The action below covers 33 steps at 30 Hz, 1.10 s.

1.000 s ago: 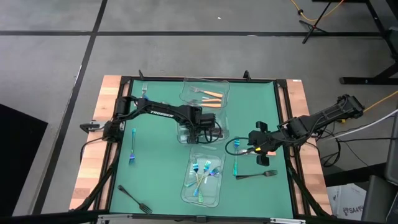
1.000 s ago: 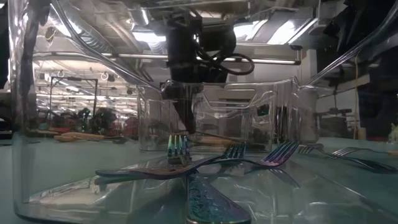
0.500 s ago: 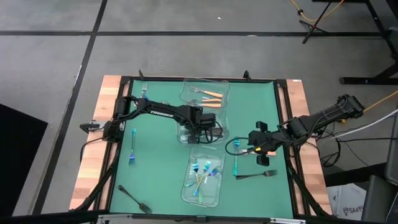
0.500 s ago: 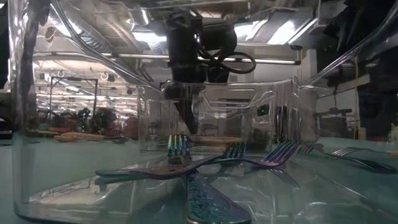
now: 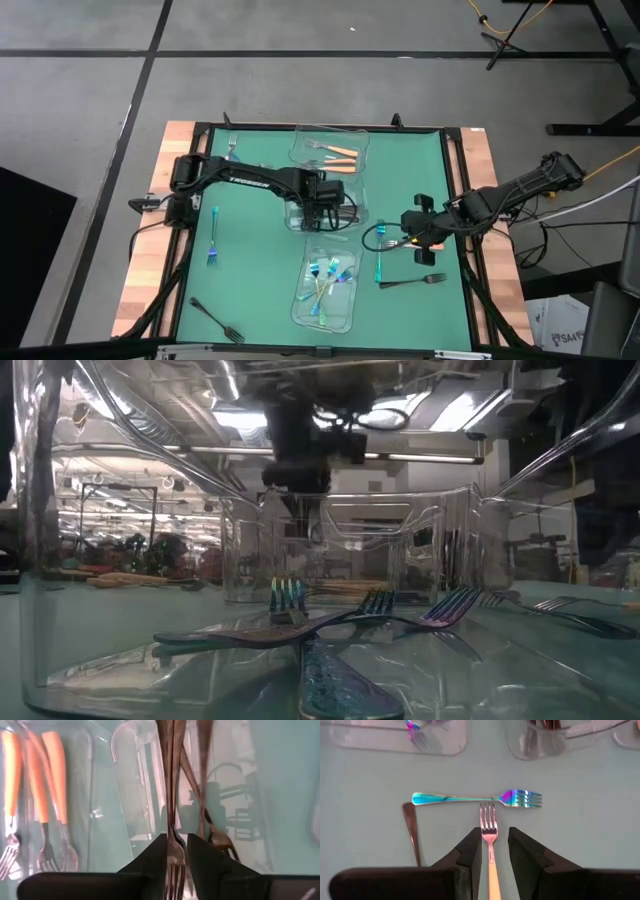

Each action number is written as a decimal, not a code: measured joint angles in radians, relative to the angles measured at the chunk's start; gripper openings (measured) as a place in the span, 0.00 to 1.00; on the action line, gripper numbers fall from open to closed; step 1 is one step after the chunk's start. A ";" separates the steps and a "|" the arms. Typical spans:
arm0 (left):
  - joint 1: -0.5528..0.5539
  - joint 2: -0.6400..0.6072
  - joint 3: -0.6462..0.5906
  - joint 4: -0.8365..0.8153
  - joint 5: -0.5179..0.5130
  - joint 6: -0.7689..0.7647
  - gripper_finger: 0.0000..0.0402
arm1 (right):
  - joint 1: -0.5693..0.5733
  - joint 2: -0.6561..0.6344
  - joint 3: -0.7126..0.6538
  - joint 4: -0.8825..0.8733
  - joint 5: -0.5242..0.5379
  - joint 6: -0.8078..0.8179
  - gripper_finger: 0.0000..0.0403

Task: Sort silverware by color (type)
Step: Put the yellow fork into the top transparent bin

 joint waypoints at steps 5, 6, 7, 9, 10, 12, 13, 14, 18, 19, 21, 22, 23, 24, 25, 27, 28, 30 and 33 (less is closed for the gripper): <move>-0.022 -0.054 0.000 -0.003 0.000 -0.031 0.18 | 0.000 0.045 0.000 -0.004 -0.008 0.000 0.22; -0.028 -0.068 0.000 -0.005 0.000 -0.039 0.18 | 0.000 0.056 0.000 -0.005 -0.011 0.000 0.22; -0.033 -0.082 0.000 -0.005 0.000 -0.046 0.18 | 0.000 0.071 0.000 -0.006 -0.012 0.000 0.22; -0.046 -0.107 0.000 -0.005 0.000 -0.053 0.18 | 0.000 0.097 0.000 -0.008 -0.013 0.000 0.22; -0.053 -0.120 0.000 -0.008 0.000 -0.053 0.18 | 0.000 0.113 0.000 -0.015 -0.013 0.000 0.22; -0.069 -0.147 0.000 -0.011 0.000 -0.057 0.18 | 0.000 0.145 0.000 -0.032 -0.013 0.000 0.22; -0.077 -0.158 0.000 -0.014 0.000 -0.065 0.18 | 0.000 0.163 0.000 -0.047 -0.013 0.000 0.22; -0.085 -0.169 0.000 -0.014 0.000 -0.078 0.18 | 0.000 0.181 0.000 -0.062 -0.016 -0.001 0.22; -0.123 -0.214 0.000 -0.023 0.000 -0.115 0.18 | 0.000 0.234 0.000 -0.081 -0.020 -0.013 0.22; -0.134 -0.224 0.000 -0.027 0.000 -0.124 0.18 | 0.000 0.245 0.000 -0.078 -0.023 -0.023 0.22; -0.155 -0.240 0.001 -0.027 0.000 -0.133 0.18 | 0.000 0.259 0.000 -0.071 -0.040 -0.044 0.22; -0.167 -0.249 0.001 -0.029 0.000 -0.133 0.18 | 0.000 0.265 0.000 -0.070 -0.040 -0.056 0.22; -0.178 -0.251 0.001 -0.032 0.000 -0.134 0.18 | 0.000 0.271 0.000 -0.065 -0.044 -0.060 0.22; -0.189 -0.253 0.001 -0.030 -0.001 -0.134 0.18 | 0.000 0.274 0.000 -0.060 -0.047 -0.062 0.22; -0.200 -0.253 0.001 -0.029 -0.004 -0.134 0.18 | 0.000 0.274 -0.002 -0.052 -0.046 -0.064 0.22; -0.221 -0.252 0.001 -0.032 -0.006 -0.134 0.18 | 0.000 0.271 -0.025 -0.012 -0.056 -0.084 0.22; -0.232 -0.252 0.001 -0.031 -0.007 -0.134 0.18 | 0.000 0.268 -0.044 0.003 -0.057 -0.095 0.22; -0.249 -0.252 0.001 -0.031 -0.007 -0.134 0.18 | -0.001 0.266 -0.089 0.028 -0.084 -0.113 0.22; -0.272 -0.250 0.001 -0.031 -0.007 -0.143 0.18 | -0.015 0.266 -0.155 0.082 -0.144 -0.107 0.22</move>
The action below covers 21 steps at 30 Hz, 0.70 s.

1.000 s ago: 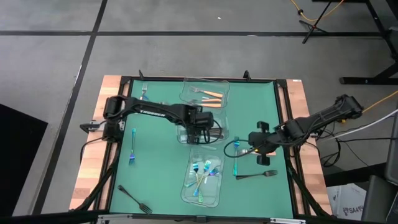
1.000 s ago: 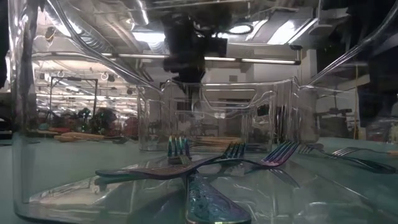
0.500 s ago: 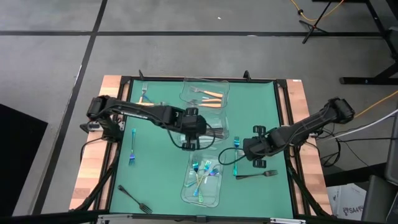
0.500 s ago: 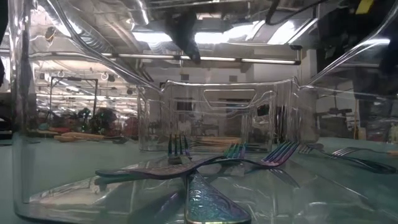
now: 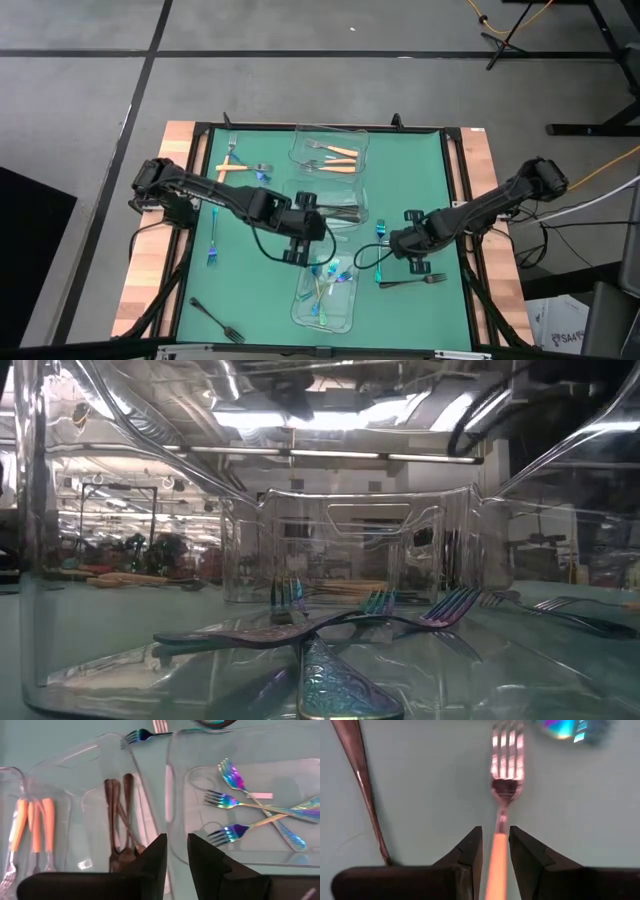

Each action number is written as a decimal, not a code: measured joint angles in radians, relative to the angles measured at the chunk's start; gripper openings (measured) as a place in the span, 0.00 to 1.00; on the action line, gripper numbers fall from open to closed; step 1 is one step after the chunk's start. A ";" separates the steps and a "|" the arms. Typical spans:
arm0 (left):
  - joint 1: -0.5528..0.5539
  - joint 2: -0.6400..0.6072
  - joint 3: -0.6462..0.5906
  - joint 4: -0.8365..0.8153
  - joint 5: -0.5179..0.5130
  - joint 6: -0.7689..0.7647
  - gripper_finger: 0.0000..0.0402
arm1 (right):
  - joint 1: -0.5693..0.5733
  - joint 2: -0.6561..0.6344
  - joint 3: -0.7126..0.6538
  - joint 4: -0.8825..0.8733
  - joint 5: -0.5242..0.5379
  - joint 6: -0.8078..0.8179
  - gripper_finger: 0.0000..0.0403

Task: Sort silverware by color (type)
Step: Put the yellow fork into the top transparent bin

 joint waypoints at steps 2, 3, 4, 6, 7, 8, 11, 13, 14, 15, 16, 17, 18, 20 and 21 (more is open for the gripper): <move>-0.012 0.000 0.000 0.000 0.000 -0.012 0.18 | -0.002 0.000 -0.039 0.057 -0.046 0.018 0.22; -0.017 0.000 0.000 0.000 -0.001 -0.015 0.18 | -0.007 0.000 -0.052 0.087 -0.052 0.019 0.22; -0.021 0.000 0.000 0.000 -0.001 -0.015 0.18 | -0.006 0.000 -0.063 0.110 -0.055 0.019 0.22; -0.028 0.000 0.000 0.000 -0.001 -0.015 0.18 | -0.007 0.000 -0.079 0.110 -0.046 0.020 0.22; -0.029 0.000 0.000 0.000 0.000 -0.015 0.18 | -0.011 0.000 -0.084 0.106 -0.029 0.021 0.22; -0.029 0.000 0.000 0.000 0.000 -0.015 0.18 | -0.013 0.000 -0.088 0.109 -0.020 0.021 0.22; -0.028 0.000 0.000 0.001 -0.002 -0.018 0.18 | -0.014 -0.001 -0.093 0.109 -0.010 0.021 0.22; -0.027 0.000 0.000 0.001 -0.002 -0.018 0.18 | -0.014 -0.001 -0.094 0.112 -0.002 0.021 0.22; -0.027 0.000 0.000 0.001 -0.002 -0.018 0.18 | -0.014 -0.001 -0.094 0.112 0.006 0.021 0.22; -0.027 0.000 0.000 0.001 -0.002 -0.018 0.18 | -0.014 -0.001 -0.094 0.111 0.014 0.021 0.22; -0.027 0.000 0.000 0.002 -0.002 -0.018 0.18 | -0.014 -0.001 -0.094 0.112 0.027 0.020 0.22; -0.027 0.000 0.000 0.003 -0.002 -0.018 0.18 | -0.014 -0.001 -0.094 0.112 0.032 0.021 0.22; -0.027 0.000 0.000 0.005 -0.002 -0.018 0.18 | -0.014 -0.001 -0.094 0.112 0.036 0.020 0.22; -0.027 0.000 0.000 0.006 -0.002 -0.018 0.18 | -0.014 -0.001 -0.094 0.113 0.038 0.020 0.22; -0.027 0.000 0.000 0.006 -0.002 -0.018 0.18 | -0.014 -0.001 -0.094 0.113 0.038 0.020 0.22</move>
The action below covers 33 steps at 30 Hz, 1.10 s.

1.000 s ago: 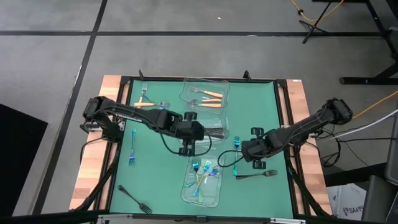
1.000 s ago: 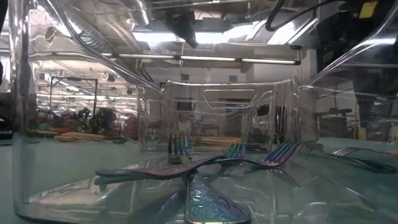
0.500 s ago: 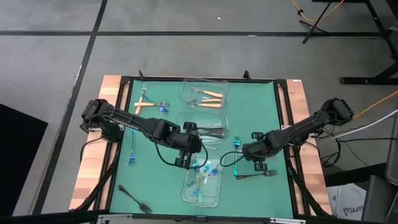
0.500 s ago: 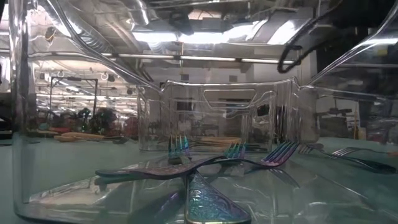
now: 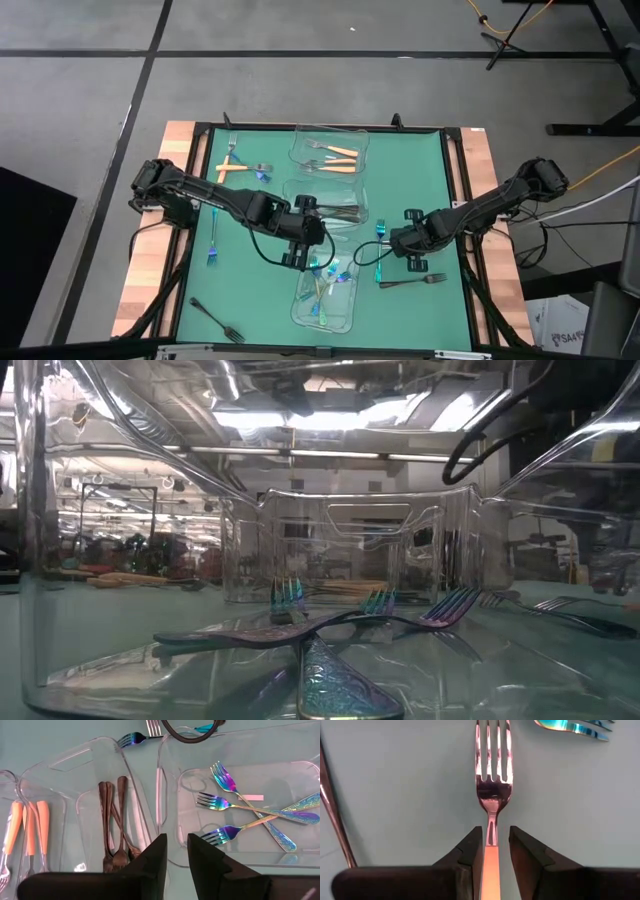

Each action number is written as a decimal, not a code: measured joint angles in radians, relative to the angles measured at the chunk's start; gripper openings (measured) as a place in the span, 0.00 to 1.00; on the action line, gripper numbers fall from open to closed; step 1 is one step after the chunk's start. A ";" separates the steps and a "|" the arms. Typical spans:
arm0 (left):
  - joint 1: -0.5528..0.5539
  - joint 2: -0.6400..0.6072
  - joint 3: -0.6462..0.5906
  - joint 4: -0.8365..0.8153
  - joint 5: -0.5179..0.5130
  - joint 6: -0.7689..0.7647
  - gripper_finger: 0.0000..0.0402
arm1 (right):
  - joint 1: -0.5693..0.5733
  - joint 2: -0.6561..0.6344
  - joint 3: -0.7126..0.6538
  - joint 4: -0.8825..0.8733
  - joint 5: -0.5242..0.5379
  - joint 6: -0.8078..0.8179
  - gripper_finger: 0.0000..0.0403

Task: Sort silverware by color (type)
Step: Put the yellow fork into the top transparent bin

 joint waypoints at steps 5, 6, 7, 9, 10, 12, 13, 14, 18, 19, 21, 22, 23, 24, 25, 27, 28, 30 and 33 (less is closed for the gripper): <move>0.000 0.000 0.000 0.000 0.000 0.000 0.18 | 0.000 0.000 -0.040 0.063 -0.001 0.000 0.22; 0.000 0.000 0.000 0.000 0.000 0.000 0.18 | 0.000 0.000 -0.054 0.083 -0.009 0.000 0.22; 0.000 0.000 0.000 0.000 0.000 0.000 0.18 | 0.000 0.000 -0.068 0.105 -0.020 0.002 0.22; 0.000 0.000 0.000 0.000 0.000 0.000 0.18 | 0.001 0.000 -0.093 0.138 -0.025 0.009 0.22; 0.000 0.000 0.000 0.000 0.000 0.000 0.18 | 0.001 -0.001 -0.101 0.150 -0.023 0.015 0.22; 0.000 0.000 0.000 0.000 0.000 0.000 0.18 | 0.001 -0.004 -0.113 0.160 -0.015 0.027 0.22; 0.000 0.000 0.000 0.000 0.000 0.000 0.17 | 0.001 -0.004 -0.115 0.161 -0.011 0.029 0.22; 0.000 0.000 0.000 0.000 0.000 0.000 0.18 | 0.001 -0.004 -0.117 0.161 -0.008 0.029 0.22; 0.000 0.000 0.000 -0.001 0.000 0.002 0.17 | 0.001 -0.003 -0.118 0.161 -0.008 0.028 0.22; 0.000 0.000 0.000 -0.001 0.000 0.003 0.18 | 0.001 -0.003 -0.118 0.160 -0.007 0.028 0.21; 0.000 0.000 0.000 -0.001 0.001 0.003 0.17 | 0.001 -0.003 -0.118 0.160 -0.007 0.028 0.20; 0.000 0.000 0.000 -0.001 0.001 0.003 0.17 | 0.001 -0.003 -0.118 0.159 -0.007 0.027 0.18; 0.000 0.000 0.000 -0.001 0.001 0.003 0.17 | 0.001 -0.003 -0.118 0.157 -0.007 0.027 0.16; 0.000 0.000 0.000 -0.001 0.001 0.003 0.17 | 0.001 -0.002 -0.118 0.153 -0.008 0.027 0.13; 0.000 0.000 0.000 -0.001 0.001 0.003 0.17 | 0.001 -0.002 -0.118 0.151 -0.008 0.028 0.10; 0.000 0.000 0.000 -0.001 0.001 0.003 0.17 | 0.001 -0.002 -0.118 0.145 -0.008 0.032 0.05; 0.000 0.000 0.000 -0.001 0.001 0.003 0.17 | 0.001 -0.002 -0.118 0.144 -0.008 0.034 0.03; 0.000 0.000 0.000 -0.002 0.002 0.003 0.17 | 0.001 -0.002 -0.106 0.132 -0.008 0.036 0.02; -0.003 -0.002 -0.001 -0.008 0.004 0.003 0.17 | 0.001 0.003 -0.071 0.056 -0.006 0.035 0.04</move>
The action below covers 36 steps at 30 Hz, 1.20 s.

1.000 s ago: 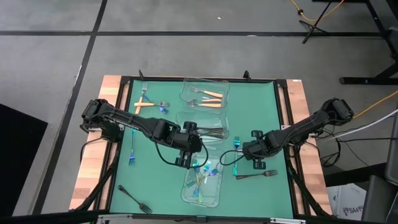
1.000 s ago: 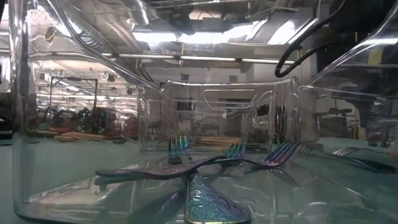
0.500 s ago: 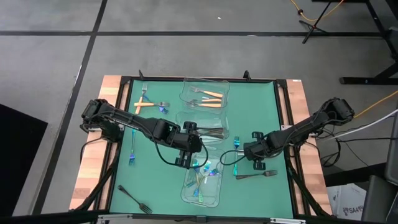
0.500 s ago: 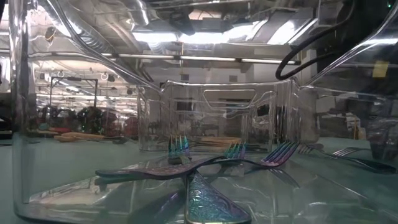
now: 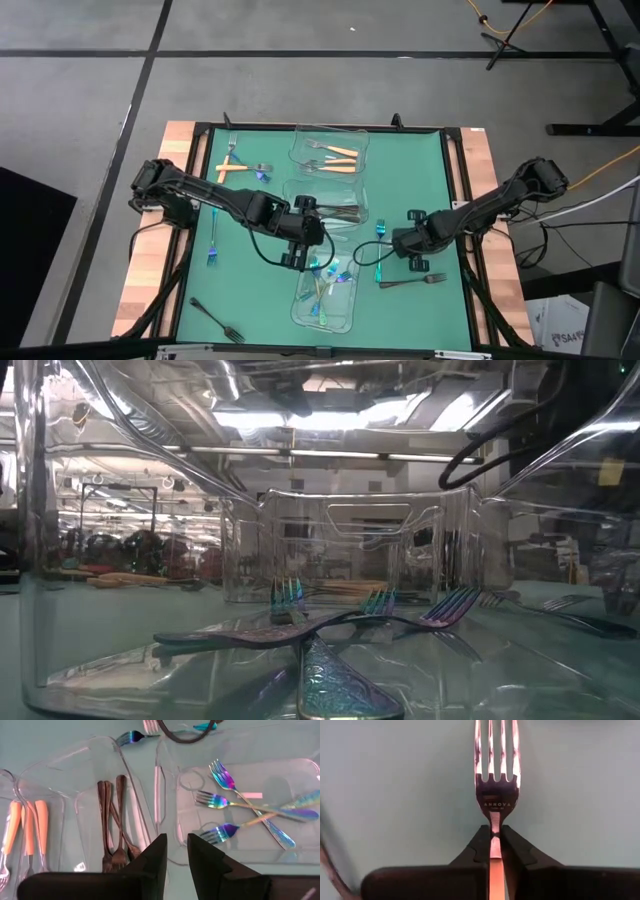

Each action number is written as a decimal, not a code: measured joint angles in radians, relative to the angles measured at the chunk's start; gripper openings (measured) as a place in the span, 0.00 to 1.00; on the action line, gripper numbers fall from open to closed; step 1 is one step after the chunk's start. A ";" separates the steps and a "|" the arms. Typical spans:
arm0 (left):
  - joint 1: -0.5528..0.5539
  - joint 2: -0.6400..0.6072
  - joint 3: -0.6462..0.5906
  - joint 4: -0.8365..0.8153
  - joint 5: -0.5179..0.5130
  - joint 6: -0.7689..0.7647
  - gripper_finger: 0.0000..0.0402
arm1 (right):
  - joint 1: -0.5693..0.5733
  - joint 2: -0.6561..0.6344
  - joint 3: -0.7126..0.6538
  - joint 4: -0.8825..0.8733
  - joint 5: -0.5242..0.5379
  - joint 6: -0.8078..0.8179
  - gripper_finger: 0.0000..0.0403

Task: Sort silverware by color (type)
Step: Put the yellow fork into the top transparent bin

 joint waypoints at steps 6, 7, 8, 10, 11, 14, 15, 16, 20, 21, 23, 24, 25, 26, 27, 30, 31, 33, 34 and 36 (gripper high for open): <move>-0.014 -0.055 -0.001 -0.047 0.002 -0.018 0.17 | 0.000 0.000 0.136 -0.266 0.003 0.000 0.01; -0.015 -0.067 -0.001 -0.051 0.002 -0.026 0.17 | 0.000 0.000 0.165 -0.304 0.004 0.000 0.01; -0.016 -0.077 -0.001 -0.059 0.002 -0.029 0.17 | 0.000 0.000 0.199 -0.336 0.007 0.000 0.02; -0.024 -0.099 -0.001 -0.084 0.005 -0.046 0.17 | 0.000 -0.001 0.261 -0.417 0.018 -0.001 0.02; -0.028 -0.112 -0.001 -0.096 0.005 -0.052 0.17 | 0.000 -0.001 0.296 -0.462 0.024 -0.001 0.02; -0.041 -0.143 -0.001 -0.142 0.007 -0.076 0.17 | 0.000 -0.002 0.413 -0.554 0.057 -0.009 0.01; -0.049 -0.152 -0.001 -0.162 0.008 -0.078 0.17 | 0.000 -0.002 0.453 -0.593 0.075 -0.012 0.01; -0.056 -0.160 -0.001 -0.182 0.010 -0.080 0.17 | 0.000 -0.002 0.493 -0.625 0.095 -0.017 0.01; -0.087 -0.202 -0.001 -0.233 0.009 -0.102 0.17 | -0.020 -0.002 0.660 -0.677 0.168 -0.069 0.01; -0.093 -0.211 -0.001 -0.237 0.009 -0.115 0.17 | -0.034 -0.002 0.701 -0.677 0.177 -0.089 0.01; -0.113 -0.228 -0.001 -0.249 0.010 -0.148 0.17 | -0.068 -0.002 0.781 -0.664 0.213 -0.131 0.01; -0.121 -0.237 -0.001 -0.259 0.009 -0.164 0.17 | -0.089 -0.002 0.812 -0.658 0.230 -0.158 0.01; -0.131 -0.245 -0.001 -0.264 0.006 -0.179 0.17 | -0.111 -0.002 0.844 -0.647 0.251 -0.194 0.01; -0.143 -0.254 -0.001 -0.265 0.004 -0.193 0.17 | -0.135 -0.002 0.873 -0.622 0.266 -0.230 0.01; -0.155 -0.261 -0.001 -0.267 0.003 -0.207 0.17 | -0.161 -0.002 0.898 -0.589 0.273 -0.271 0.01; -0.189 -0.271 -0.001 -0.268 0.002 -0.211 0.17 | -0.251 -0.003 0.951 -0.481 0.276 -0.404 0.01; -0.200 -0.271 -0.001 -0.266 0.002 -0.212 0.17 | -0.284 -0.003 0.960 -0.427 0.269 -0.457 0.01; -0.213 -0.271 -0.001 -0.258 -0.003 -0.211 0.17 | -0.353 -0.001 0.966 -0.315 0.229 -0.561 0.01; -0.220 -0.271 -0.001 -0.256 -0.009 -0.212 0.17 | -0.390 0.001 0.967 -0.262 0.202 -0.606 0.01; -0.229 -0.271 -0.001 -0.255 -0.026 -0.214 0.17 | -0.461 0.016 0.968 -0.148 0.136 -0.677 0.01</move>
